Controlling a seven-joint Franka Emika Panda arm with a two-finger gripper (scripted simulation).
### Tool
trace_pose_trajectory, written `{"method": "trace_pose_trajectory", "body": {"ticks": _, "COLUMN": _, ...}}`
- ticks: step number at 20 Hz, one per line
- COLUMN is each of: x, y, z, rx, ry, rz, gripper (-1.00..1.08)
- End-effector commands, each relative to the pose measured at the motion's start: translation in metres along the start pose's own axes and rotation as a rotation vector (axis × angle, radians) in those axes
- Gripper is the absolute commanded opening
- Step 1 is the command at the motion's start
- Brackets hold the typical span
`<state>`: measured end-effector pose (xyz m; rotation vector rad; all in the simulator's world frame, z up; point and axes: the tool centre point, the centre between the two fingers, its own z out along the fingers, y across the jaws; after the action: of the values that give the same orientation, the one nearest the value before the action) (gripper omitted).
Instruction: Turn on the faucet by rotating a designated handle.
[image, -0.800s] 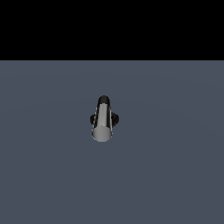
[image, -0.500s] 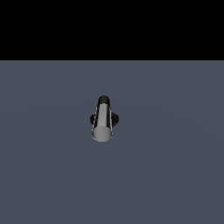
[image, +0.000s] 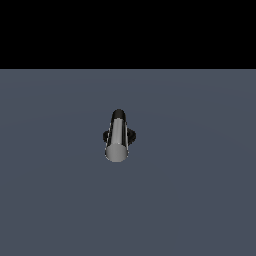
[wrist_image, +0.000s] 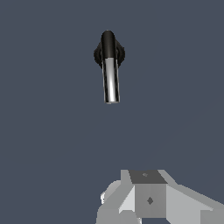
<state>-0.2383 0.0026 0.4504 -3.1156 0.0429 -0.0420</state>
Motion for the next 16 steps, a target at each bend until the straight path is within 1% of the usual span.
{"method": "trace_pose_trajectory", "body": {"ticks": 1, "x": 0.004, "y": -0.003, "z": 0.017, "rx": -0.001, "ry": -0.002, "rz": -0.008, "gripper": -1.00}}
{"method": "trace_pose_trajectory", "body": {"ticks": 16, "x": 0.033, "y": -0.028, "z": 0.144, "rx": -0.009, "ry": -0.012, "rz": -0.065, "gripper": -1.00}}
